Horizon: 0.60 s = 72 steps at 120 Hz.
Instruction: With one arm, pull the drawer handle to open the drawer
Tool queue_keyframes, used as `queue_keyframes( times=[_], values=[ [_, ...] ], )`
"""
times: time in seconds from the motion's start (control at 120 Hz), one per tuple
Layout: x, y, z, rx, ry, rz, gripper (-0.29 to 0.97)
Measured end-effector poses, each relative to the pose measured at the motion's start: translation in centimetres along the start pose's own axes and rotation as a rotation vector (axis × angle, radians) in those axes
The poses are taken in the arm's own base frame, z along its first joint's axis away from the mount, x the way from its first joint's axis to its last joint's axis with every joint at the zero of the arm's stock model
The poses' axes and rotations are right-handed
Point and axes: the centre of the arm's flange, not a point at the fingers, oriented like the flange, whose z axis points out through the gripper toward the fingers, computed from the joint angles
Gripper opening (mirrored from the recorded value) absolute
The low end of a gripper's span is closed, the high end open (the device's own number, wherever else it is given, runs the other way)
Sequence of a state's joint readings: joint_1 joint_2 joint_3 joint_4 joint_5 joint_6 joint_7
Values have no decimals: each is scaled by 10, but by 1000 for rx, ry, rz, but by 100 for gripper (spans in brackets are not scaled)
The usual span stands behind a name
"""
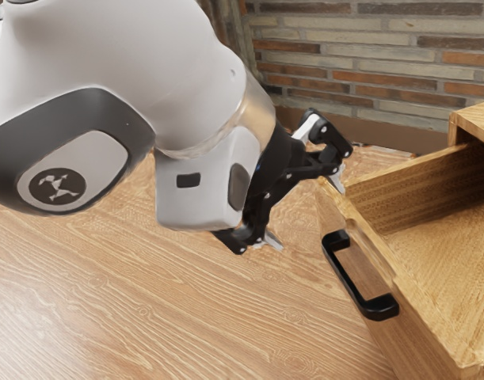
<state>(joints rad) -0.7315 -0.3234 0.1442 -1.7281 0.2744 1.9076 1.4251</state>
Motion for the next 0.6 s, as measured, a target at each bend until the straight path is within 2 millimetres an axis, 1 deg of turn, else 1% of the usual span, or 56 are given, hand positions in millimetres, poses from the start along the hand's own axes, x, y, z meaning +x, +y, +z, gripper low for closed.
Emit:
queue_keyframes(
  times=[0.025,0.058,0.092,0.133,0.183,0.25,0.283,0.342,0.375,0.408,0.458,0.6],
  values=[
    [-6,2,-16,19,10,-14,65],
    [-15,4,-32,30,19,-39,66],
    [-27,5,-42,23,23,-77,66],
    [-53,5,-46,-6,23,-154,66],
    [-82,7,-43,-61,6,-252,67],
    [-121,16,-24,-153,-34,-386,67],
    [-150,25,-18,-195,-60,-480,67],
    [-210,39,-26,-218,-125,-662,68],
    [-231,42,-21,-240,-162,-731,68],
    [-240,39,-11,-268,-186,-771,68],
    [-247,39,-1,-297,-198,-816,68],
    [-248,40,6,-337,-204,-896,68]
  ],
)
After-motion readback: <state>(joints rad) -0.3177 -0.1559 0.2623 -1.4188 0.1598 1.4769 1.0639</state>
